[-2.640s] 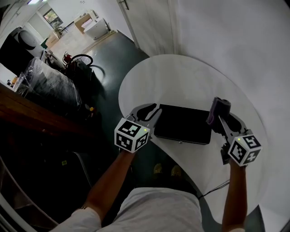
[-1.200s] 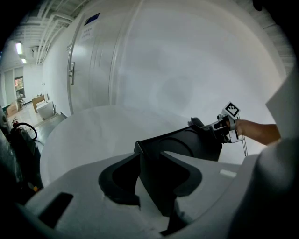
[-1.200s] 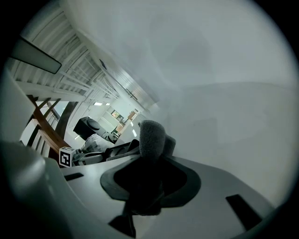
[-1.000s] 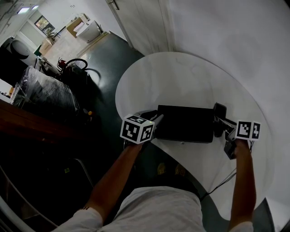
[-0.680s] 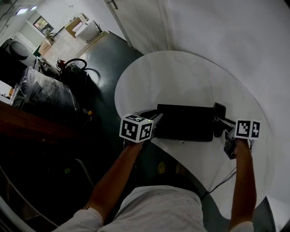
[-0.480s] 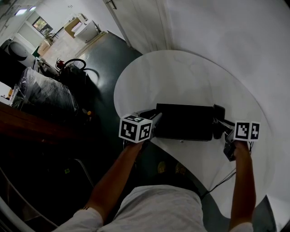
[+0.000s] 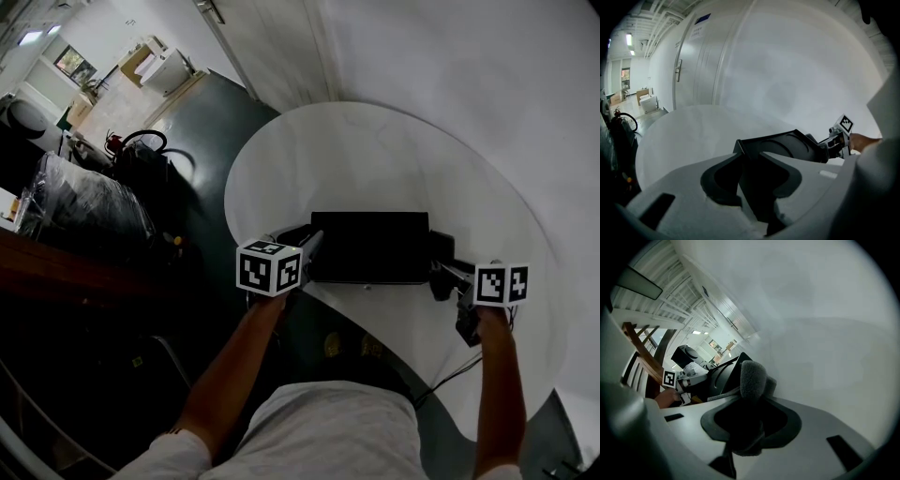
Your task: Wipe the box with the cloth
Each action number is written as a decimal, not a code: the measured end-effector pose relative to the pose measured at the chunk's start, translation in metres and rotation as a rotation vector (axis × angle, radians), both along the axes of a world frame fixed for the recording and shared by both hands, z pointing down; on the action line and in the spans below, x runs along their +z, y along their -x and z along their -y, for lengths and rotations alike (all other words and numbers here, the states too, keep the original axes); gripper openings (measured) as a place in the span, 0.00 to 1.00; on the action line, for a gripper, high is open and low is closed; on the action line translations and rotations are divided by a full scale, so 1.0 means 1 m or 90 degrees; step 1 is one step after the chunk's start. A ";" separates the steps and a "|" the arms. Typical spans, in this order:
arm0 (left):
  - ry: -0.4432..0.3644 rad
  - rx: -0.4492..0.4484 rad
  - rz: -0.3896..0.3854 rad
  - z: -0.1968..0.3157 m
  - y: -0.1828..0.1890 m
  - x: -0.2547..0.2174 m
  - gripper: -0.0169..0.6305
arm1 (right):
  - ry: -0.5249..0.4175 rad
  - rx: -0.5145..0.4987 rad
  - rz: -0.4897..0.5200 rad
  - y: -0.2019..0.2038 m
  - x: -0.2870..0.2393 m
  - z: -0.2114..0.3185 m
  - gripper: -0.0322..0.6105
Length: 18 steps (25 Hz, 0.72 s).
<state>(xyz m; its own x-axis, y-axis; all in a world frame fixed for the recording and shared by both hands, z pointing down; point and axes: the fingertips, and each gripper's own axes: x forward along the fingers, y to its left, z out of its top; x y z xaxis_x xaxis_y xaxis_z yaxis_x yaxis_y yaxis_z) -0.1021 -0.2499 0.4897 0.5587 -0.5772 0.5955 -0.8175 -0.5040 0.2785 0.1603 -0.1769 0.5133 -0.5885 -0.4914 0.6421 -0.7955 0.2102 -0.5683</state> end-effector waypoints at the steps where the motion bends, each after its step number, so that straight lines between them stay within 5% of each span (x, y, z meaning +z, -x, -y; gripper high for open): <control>1: 0.000 0.000 0.000 0.000 0.000 0.000 0.21 | 0.003 -0.001 -0.002 0.000 0.001 -0.005 0.21; 9: -0.001 -0.001 -0.004 0.000 -0.002 0.001 0.21 | -0.003 0.012 -0.020 -0.009 0.001 -0.028 0.21; 18: -0.001 0.000 -0.006 -0.002 -0.001 0.000 0.21 | -0.066 0.033 -0.010 -0.020 -0.032 0.022 0.21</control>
<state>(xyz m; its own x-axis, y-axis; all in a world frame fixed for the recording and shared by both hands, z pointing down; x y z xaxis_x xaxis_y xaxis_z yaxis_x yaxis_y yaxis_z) -0.1012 -0.2476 0.4900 0.5637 -0.5780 0.5900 -0.8153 -0.5039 0.2853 0.1800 -0.1990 0.4808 -0.5511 -0.5855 0.5945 -0.8153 0.2260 -0.5332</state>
